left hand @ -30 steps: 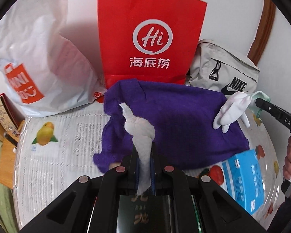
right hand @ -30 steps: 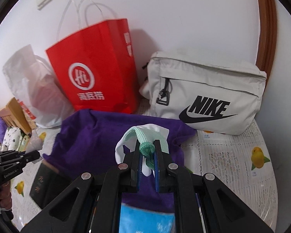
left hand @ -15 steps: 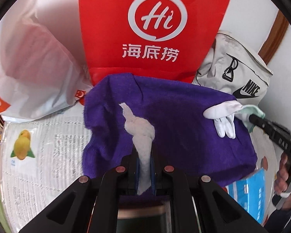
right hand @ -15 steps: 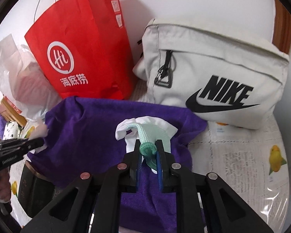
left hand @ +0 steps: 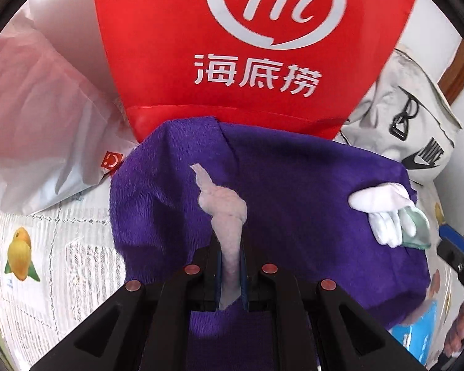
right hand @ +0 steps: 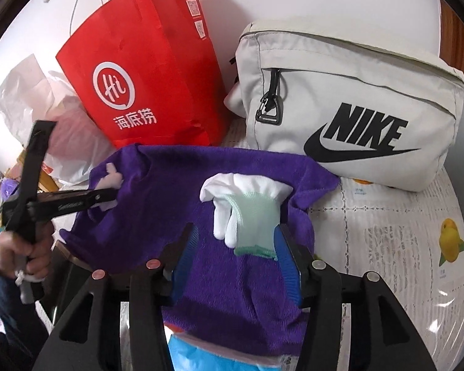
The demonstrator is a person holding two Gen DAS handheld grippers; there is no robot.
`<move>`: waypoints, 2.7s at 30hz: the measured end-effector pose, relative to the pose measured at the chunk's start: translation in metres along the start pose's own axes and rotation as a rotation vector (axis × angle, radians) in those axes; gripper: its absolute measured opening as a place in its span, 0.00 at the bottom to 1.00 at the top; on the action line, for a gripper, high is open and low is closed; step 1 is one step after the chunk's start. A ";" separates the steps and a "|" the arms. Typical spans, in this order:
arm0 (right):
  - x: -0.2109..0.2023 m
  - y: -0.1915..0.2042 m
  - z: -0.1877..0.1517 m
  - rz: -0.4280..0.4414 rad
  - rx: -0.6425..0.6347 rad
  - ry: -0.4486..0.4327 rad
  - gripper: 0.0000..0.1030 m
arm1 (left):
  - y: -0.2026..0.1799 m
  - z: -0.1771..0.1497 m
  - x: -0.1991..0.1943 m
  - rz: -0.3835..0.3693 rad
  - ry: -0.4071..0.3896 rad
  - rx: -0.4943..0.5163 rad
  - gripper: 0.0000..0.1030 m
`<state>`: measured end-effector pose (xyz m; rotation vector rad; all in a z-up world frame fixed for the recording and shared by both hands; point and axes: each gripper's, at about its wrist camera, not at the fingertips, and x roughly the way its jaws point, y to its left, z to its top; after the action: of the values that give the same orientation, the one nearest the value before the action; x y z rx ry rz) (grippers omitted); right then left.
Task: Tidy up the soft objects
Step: 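Release the glove onto the purple towel with the right tool while the left tool releases the tissue there, then grasp the yellow Adidas bag with the left tool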
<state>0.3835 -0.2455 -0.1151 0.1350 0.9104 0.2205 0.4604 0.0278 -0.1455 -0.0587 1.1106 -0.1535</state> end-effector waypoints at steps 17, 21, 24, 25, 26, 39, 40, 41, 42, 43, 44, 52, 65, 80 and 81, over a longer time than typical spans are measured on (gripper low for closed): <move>-0.030 0.002 -0.034 0.015 0.026 -0.005 0.50 | -0.010 0.005 -0.004 0.075 -0.026 0.000 0.74; -0.038 0.001 -0.040 0.026 0.049 -0.004 0.51 | -0.016 -0.005 -0.025 0.076 -0.049 -0.004 0.74; -0.048 0.005 -0.047 0.029 0.053 -0.005 0.51 | -0.017 -0.021 -0.051 0.024 -0.128 0.001 0.74; -0.050 0.006 -0.049 0.030 0.054 -0.007 0.51 | -0.016 -0.025 -0.059 0.021 -0.141 0.000 0.74; -0.055 0.007 -0.052 0.029 0.055 -0.011 0.51 | -0.015 -0.030 -0.066 0.021 -0.146 0.001 0.74; -0.119 0.046 -0.098 0.050 0.010 -0.047 0.51 | 0.000 -0.117 -0.145 0.026 -0.134 -0.015 0.74; -0.123 0.048 -0.103 0.053 0.007 -0.048 0.51 | 0.002 -0.125 -0.149 0.022 -0.135 -0.018 0.74; -0.127 0.051 -0.107 0.056 0.005 -0.048 0.51 | 0.001 -0.134 -0.154 0.020 -0.136 -0.024 0.74; -0.132 0.053 -0.113 0.059 0.002 -0.049 0.51 | 0.001 -0.146 -0.159 0.015 -0.136 -0.037 0.74; -0.137 0.055 -0.117 0.062 0.000 -0.052 0.52 | 0.001 -0.153 -0.162 0.009 -0.135 -0.043 0.74; -0.141 0.057 -0.122 0.065 -0.002 -0.054 0.52 | 0.000 -0.163 -0.166 0.003 -0.131 -0.047 0.74; -0.164 0.071 -0.155 0.078 -0.029 -0.042 0.53 | -0.003 -0.235 -0.169 0.025 -0.072 -0.163 0.75; -0.166 0.067 -0.200 0.094 -0.029 -0.008 0.56 | -0.021 -0.277 -0.148 -0.019 -0.013 -0.254 0.76; -0.151 0.055 -0.218 0.093 -0.020 0.047 0.56 | -0.056 -0.271 -0.103 0.106 0.047 -0.208 0.80; -0.149 0.055 -0.219 0.093 -0.019 0.052 0.56 | -0.056 -0.272 -0.100 0.113 0.051 -0.207 0.80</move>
<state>0.1134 -0.2244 -0.1225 0.1552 0.9542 0.3198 0.1685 -0.0045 -0.1705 -0.1770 1.1748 0.0623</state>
